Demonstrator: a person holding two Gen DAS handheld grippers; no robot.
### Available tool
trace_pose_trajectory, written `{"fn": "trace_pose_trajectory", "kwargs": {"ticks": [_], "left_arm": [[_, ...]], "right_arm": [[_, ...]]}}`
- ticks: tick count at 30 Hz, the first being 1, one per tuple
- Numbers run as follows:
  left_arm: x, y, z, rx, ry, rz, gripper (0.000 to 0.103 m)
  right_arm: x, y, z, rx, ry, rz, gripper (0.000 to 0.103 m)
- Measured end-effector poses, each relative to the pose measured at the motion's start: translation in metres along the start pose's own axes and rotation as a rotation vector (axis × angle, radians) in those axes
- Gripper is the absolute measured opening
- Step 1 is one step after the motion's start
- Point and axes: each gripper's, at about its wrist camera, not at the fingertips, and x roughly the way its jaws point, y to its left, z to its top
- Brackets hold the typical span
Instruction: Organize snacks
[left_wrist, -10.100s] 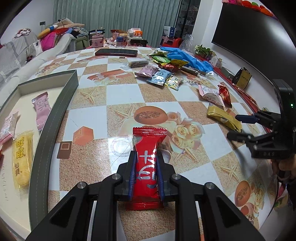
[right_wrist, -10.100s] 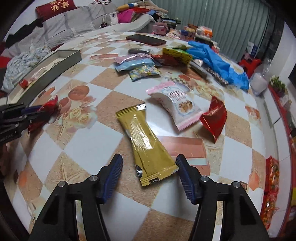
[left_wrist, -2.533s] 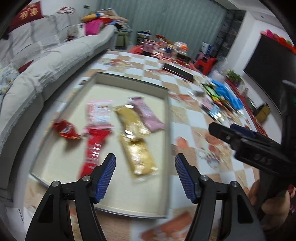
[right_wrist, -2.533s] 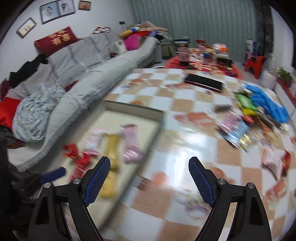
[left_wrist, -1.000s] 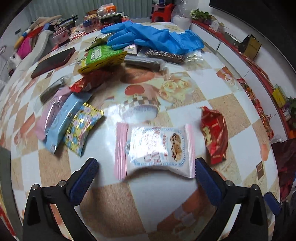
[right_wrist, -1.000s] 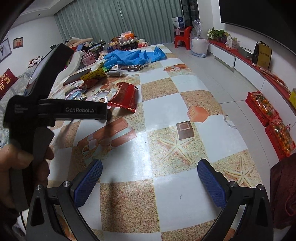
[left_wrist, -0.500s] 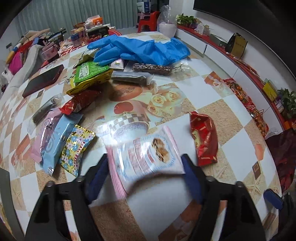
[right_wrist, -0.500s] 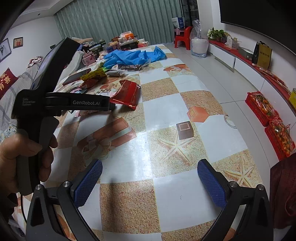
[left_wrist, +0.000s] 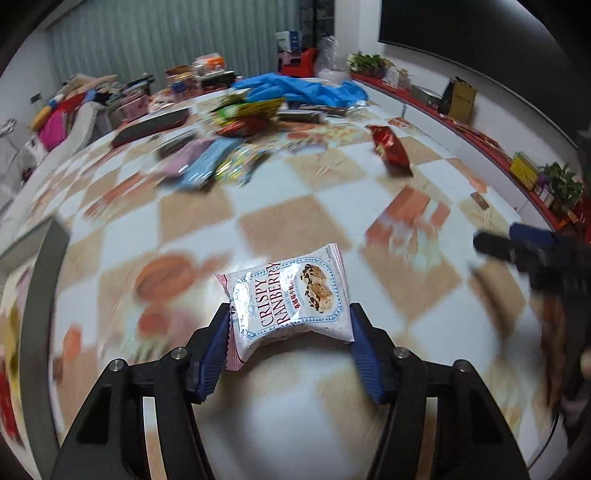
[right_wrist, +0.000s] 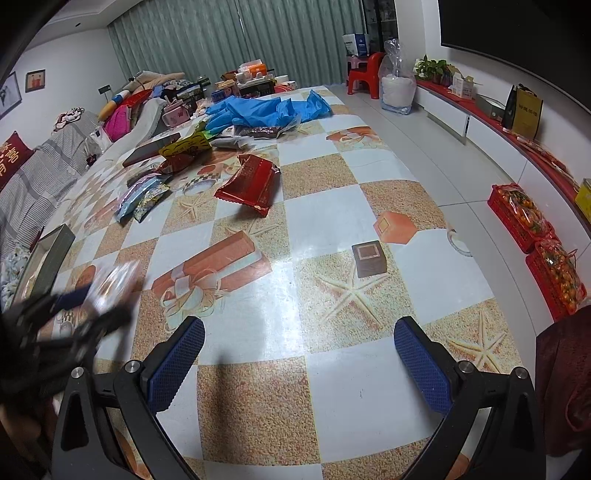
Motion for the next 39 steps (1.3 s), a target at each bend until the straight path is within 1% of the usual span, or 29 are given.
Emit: {"fn": "trace_pose_trajectory", "kwargs": {"ticks": [2,4,5,8,10,12,15,16,17,18,19,20,22,24,28,30,31,32,35,39], "left_arm": [[-0.016,0.019,-0.020,-0.057,-0.008,0.006,0.065],[-0.026,0.037,-0.034,-0.115,-0.017,0.018,0.065],[-0.030,0.043,-0.039,-0.138,-0.023,0.015,0.065],[-0.033,0.050,-0.042,-0.169,-0.033,0.004,0.065],[-0.031,0.047,-0.041,-0.158,-0.035,0.024,0.065],[-0.031,0.047,-0.041,-0.160,-0.036,0.023,0.065],[-0.032,0.052,-0.042,-0.181,-0.045,-0.005,0.065],[-0.032,0.053,-0.042,-0.185,-0.047,-0.009,0.065],[-0.033,0.053,-0.043,-0.184,-0.047,-0.008,0.065],[-0.033,0.054,-0.043,-0.183,-0.046,-0.007,0.065],[-0.033,0.054,-0.043,-0.183,-0.046,-0.007,0.065],[-0.033,0.054,-0.043,-0.187,-0.047,-0.011,0.065],[-0.033,0.054,-0.043,-0.192,-0.049,-0.015,0.065],[-0.034,0.055,-0.043,-0.198,-0.051,-0.013,0.065],[-0.036,0.069,-0.043,-0.259,-0.045,0.028,0.065],[-0.034,0.072,-0.042,-0.237,-0.032,0.074,0.065],[-0.033,0.074,-0.042,-0.234,-0.028,0.081,0.065],[-0.034,0.077,-0.043,-0.241,-0.033,0.068,0.065],[-0.036,0.081,-0.047,-0.262,-0.052,0.038,0.065],[-0.038,0.084,-0.048,-0.274,-0.060,0.022,0.065]], "right_arm": [[0.000,-0.003,0.002,0.033,-0.011,0.014,0.103],[0.003,-0.006,0.010,0.090,-0.015,0.070,0.103],[0.007,-0.007,0.018,0.124,-0.011,0.099,0.103],[0.023,0.001,0.047,0.190,-0.008,0.132,0.103],[0.040,0.011,0.066,0.206,0.011,0.117,0.103],[0.064,0.023,0.088,0.194,0.045,0.092,0.103],[0.087,0.041,0.109,0.145,0.064,-0.007,0.103],[0.092,0.050,0.111,0.107,0.074,-0.044,0.095],[0.096,0.063,0.113,0.041,0.084,-0.094,0.074],[0.098,0.076,0.112,-0.032,0.089,-0.137,0.062],[0.098,0.088,0.109,-0.096,0.085,-0.160,0.039],[0.096,0.095,0.105,-0.123,0.086,-0.141,0.034],[0.090,0.102,0.094,-0.127,0.084,-0.104,0.034],[0.076,0.111,0.073,-0.149,0.070,-0.071,0.034],[0.036,0.134,0.015,-0.224,0.053,-0.006,0.034],[0.024,0.143,-0.008,-0.233,0.051,0.025,0.034],[0.018,0.149,-0.017,-0.243,0.048,0.027,0.034],[0.013,0.155,-0.026,-0.258,0.043,0.026,0.034],[0.013,0.172,-0.033,-0.311,0.025,0.006,0.034],[0.015,0.171,-0.031,-0.304,0.024,0.029,0.034]]}}
